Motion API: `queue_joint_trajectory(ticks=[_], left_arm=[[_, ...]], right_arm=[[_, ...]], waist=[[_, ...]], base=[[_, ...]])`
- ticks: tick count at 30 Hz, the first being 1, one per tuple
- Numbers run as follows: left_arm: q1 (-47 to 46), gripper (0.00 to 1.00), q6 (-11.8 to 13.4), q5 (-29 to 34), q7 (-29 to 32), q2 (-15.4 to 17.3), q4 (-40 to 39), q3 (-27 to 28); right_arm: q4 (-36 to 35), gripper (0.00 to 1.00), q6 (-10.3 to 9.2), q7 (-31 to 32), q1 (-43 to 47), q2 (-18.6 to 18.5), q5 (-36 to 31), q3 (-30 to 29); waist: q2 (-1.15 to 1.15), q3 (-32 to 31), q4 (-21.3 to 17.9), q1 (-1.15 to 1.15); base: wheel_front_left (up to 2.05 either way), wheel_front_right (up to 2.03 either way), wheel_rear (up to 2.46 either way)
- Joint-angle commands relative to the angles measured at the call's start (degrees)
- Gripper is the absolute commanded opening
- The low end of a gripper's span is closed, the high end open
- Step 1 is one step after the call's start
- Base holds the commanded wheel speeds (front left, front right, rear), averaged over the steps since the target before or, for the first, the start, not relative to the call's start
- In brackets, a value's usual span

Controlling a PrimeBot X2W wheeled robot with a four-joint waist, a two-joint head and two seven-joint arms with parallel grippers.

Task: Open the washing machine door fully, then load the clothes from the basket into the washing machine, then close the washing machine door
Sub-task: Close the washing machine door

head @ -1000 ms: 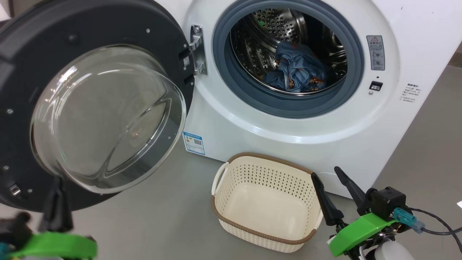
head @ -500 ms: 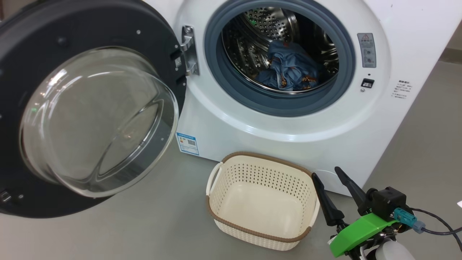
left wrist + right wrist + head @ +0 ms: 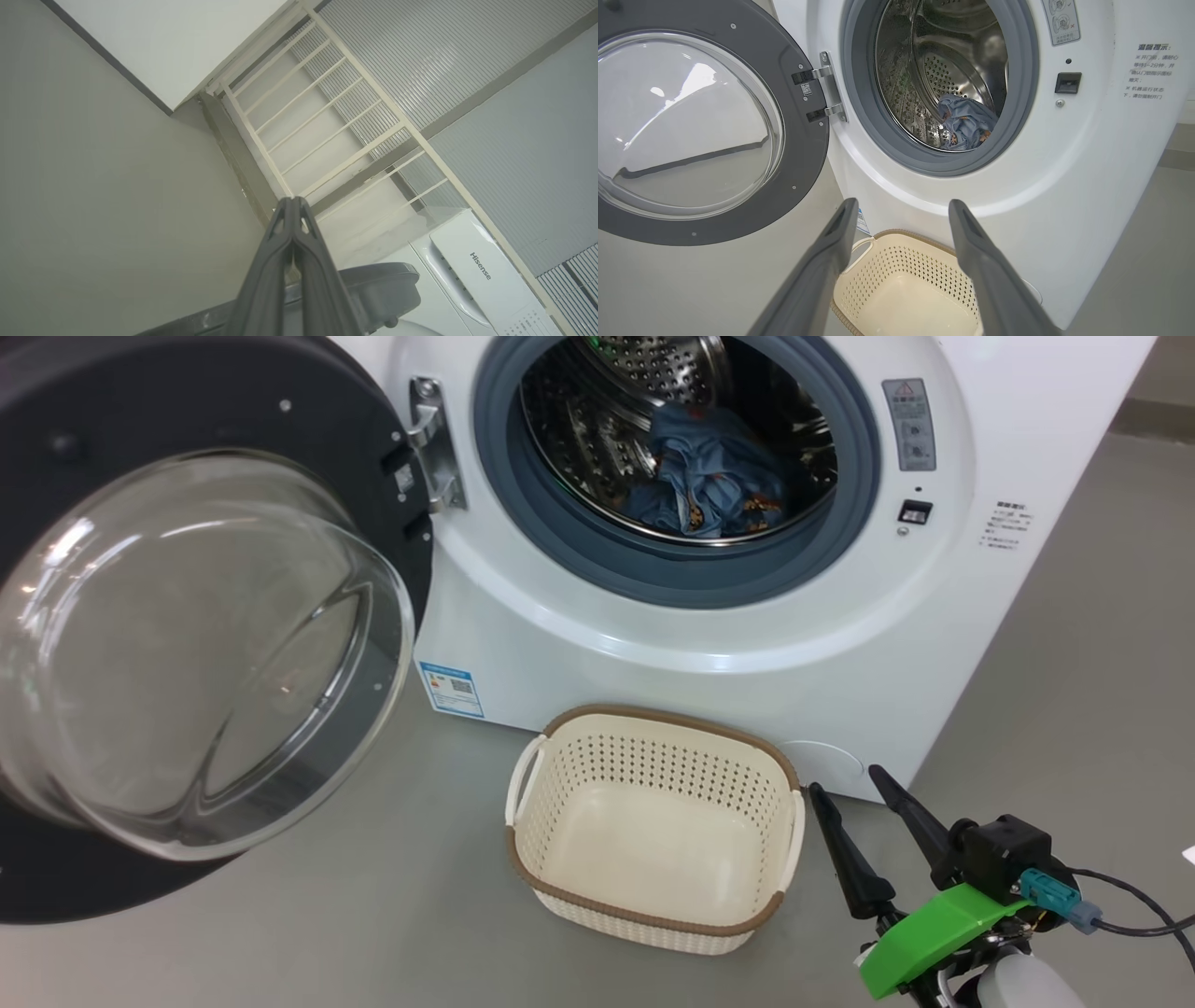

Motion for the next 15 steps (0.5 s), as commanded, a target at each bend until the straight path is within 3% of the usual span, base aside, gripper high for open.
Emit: queue_joint_trajectory(ticks=[1, 15], left_arm=[[-2.31, 0.00, -0.29, -1.09, 1.07, 4.83, 1.69, 1.63], [-6.30, 0.00, -1.82, -4.54, 2.46, 11.40, 22.66, 5.00]], right_arm=[[-1.12, 1.00, 0.09, -0.69, -2.09, -0.56, -0.10, 1.26], [-1.95, 1.00, 0.09, 0.29, -3.00, -1.68, -0.73, 1.31]], waist=[[0.00, 0.72, -0.81, 0.00], [0.00, 3.10, -2.89, 0.00]], base=[[0.00, 0.00, 0.00], [0.00, 0.00, 0.00]])
